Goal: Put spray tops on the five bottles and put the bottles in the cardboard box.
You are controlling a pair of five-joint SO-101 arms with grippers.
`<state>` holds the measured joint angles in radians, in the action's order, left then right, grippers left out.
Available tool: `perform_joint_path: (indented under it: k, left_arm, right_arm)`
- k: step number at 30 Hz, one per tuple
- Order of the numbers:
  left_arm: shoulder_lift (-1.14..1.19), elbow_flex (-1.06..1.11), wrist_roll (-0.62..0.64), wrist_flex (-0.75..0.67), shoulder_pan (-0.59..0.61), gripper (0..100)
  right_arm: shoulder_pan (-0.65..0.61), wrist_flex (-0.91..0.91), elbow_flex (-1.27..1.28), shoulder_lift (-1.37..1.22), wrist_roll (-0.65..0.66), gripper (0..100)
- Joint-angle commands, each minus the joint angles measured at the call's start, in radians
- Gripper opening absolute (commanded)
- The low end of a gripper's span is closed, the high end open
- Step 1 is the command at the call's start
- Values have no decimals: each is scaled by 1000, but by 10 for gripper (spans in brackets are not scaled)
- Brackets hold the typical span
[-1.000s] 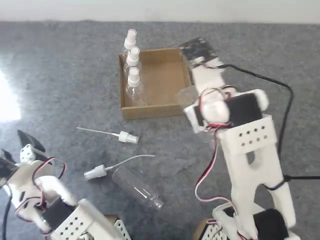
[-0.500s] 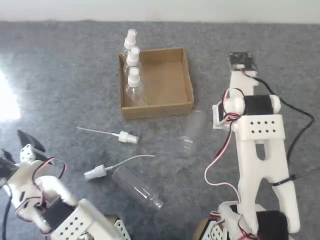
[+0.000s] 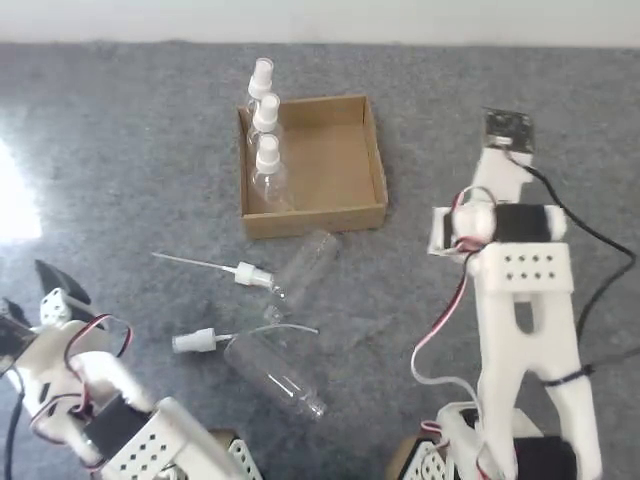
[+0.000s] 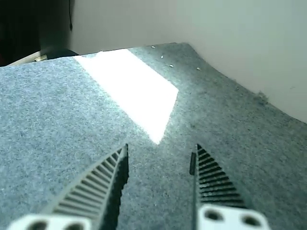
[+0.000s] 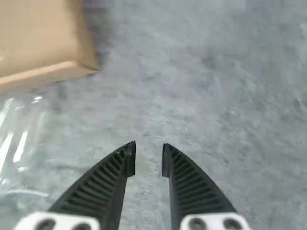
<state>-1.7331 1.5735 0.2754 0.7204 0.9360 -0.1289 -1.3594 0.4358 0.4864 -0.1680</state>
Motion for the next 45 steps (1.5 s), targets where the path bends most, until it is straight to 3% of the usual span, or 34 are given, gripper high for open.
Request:
perform_joint_path:
  k: [1, 14, 22, 36, 45]
  left_arm:
    - [-11, -12, 8, -29, -6, 199]
    - [-11, -5, 8, -31, -6, 199]
    - [-11, -5, 8, -31, -6, 199]
    - [-11, -5, 6, -31, -6, 199]
    - [-11, -4, 6, -32, -6, 199]
  right_arm:
    - [-93, 12, -21, 101, 107, 60]
    - [-473, 79, -26, 116, 132, 55]
    - [-611, 197, -26, 87, 133, 13]
    - [-659, 437, -26, -145, 140, 13]
    - [-676, 561, -26, -334, 252, 13]
